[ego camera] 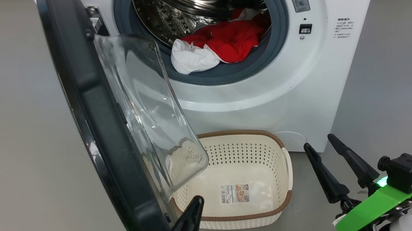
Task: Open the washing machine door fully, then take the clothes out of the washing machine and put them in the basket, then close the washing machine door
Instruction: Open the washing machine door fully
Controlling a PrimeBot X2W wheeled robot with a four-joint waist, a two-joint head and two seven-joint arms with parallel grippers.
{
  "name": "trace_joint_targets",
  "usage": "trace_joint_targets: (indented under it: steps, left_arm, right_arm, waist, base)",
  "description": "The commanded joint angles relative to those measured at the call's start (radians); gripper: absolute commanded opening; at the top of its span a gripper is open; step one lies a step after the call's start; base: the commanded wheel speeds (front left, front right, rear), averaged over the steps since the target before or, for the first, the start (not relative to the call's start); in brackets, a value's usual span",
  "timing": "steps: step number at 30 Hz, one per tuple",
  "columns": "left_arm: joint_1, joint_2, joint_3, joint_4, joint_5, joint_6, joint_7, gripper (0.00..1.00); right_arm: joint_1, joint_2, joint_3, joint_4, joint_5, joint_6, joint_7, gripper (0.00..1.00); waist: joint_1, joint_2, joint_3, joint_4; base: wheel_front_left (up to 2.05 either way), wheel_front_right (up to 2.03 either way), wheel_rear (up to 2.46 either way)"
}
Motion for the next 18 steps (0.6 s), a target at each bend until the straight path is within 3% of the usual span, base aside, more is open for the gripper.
trace_joint_targets:
  steps: [1,9,18]
  left_arm:
    - [-0.02,0.003,0.026,-0.008,-0.008,-0.003,-0.005,0.0]
    - [-0.019,-0.02,0.069,0.113,-0.033,-0.003,-0.005,0.0]
    - [-0.004,-0.034,0.138,0.14,-0.026,-0.003,-0.005,0.0]
  right_arm:
    - [-0.037,0.0,0.021,-0.022,-0.006,0.002,-0.008,1.0]
    - [-0.035,0.002,0.018,-0.022,-0.007,0.002,-0.008,1.0]
    - [-0.033,0.002,0.006,-0.026,-0.015,0.002,-0.008,1.0]
  waist:
    - [0.0,0.0,0.002,0.0]
    - [0.0,0.0,0.0,0.001]
    - [0.0,0.0,0.012,0.023]
  base:
    - [0.0,0.0,0.0]
    - [0.0,0.0,0.0]
    - [0.0,0.0,0.0]
